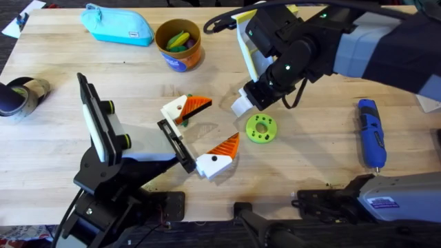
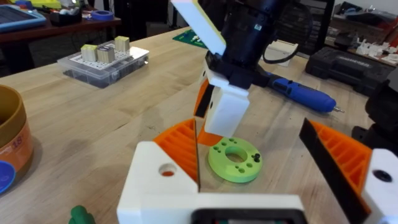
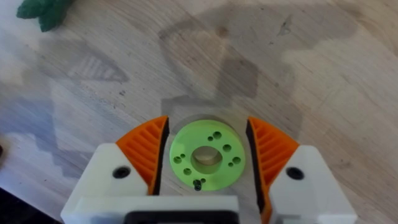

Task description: Pick up the gripper from the table and insert it into the empty holder that is missing its gripper. Then pick up a screw, insert it into the mounting hole, and use the screwdriver to tighten it. Finally, clean up the table by picking up the vegetable and placing it into the bucket.

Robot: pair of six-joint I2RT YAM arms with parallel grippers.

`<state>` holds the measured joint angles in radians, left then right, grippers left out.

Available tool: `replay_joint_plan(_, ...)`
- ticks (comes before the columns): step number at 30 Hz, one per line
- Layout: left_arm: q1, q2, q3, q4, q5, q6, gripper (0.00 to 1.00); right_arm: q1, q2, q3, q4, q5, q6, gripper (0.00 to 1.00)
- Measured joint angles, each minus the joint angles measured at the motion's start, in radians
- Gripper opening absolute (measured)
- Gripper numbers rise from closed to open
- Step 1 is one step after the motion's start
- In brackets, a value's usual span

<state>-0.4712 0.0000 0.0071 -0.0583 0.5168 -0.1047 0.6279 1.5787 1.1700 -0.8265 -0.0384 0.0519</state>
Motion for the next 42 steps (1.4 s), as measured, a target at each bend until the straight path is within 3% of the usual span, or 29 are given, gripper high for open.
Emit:
replay_joint_plan(8,0.000,0.000,0.000,0.002,-0.002,-0.001,0.992,-0.005,-0.036,0.001,-0.092,-0.004,0.009,0.727)
replay_joint_plan(15,0.000,0.000,0.000,0.002,-0.004,-0.001,0.992,0.002,-0.273,0.004,-0.238,0.049,0.061,0.727)
replay_joint_plan(21,0.000,0.000,0.000,0.003,-0.005,-0.001,0.992,0.079,-0.428,-0.108,-0.175,0.076,0.117,0.727)
replay_joint_plan(25,0.000,0.000,0.000,0.002,-0.004,-0.001,0.992,0.126,-0.419,-0.226,-0.123,0.077,0.139,0.727)
replay_joint_plan(30,0.000,0.000,0.000,0.002,-0.005,-0.001,0.992,0.155,-0.376,-0.292,-0.063,0.079,0.159,0.727)
replay_joint_plan(31,0.000,0.000,0.000,0.002,-0.005,-0.001,0.992,0.156,-0.368,-0.294,-0.054,0.079,0.162,0.710)
replay_joint_plan(34,0.000,0.000,0.000,0.003,-0.004,-0.001,0.992,0.156,-0.347,-0.294,-0.040,0.082,0.169,0.531)
replay_joint_plan(42,0.000,0.000,0.000,0.003,-0.004,-0.001,0.992,0.155,-0.262,-0.294,-0.041,0.083,0.174,0.447)
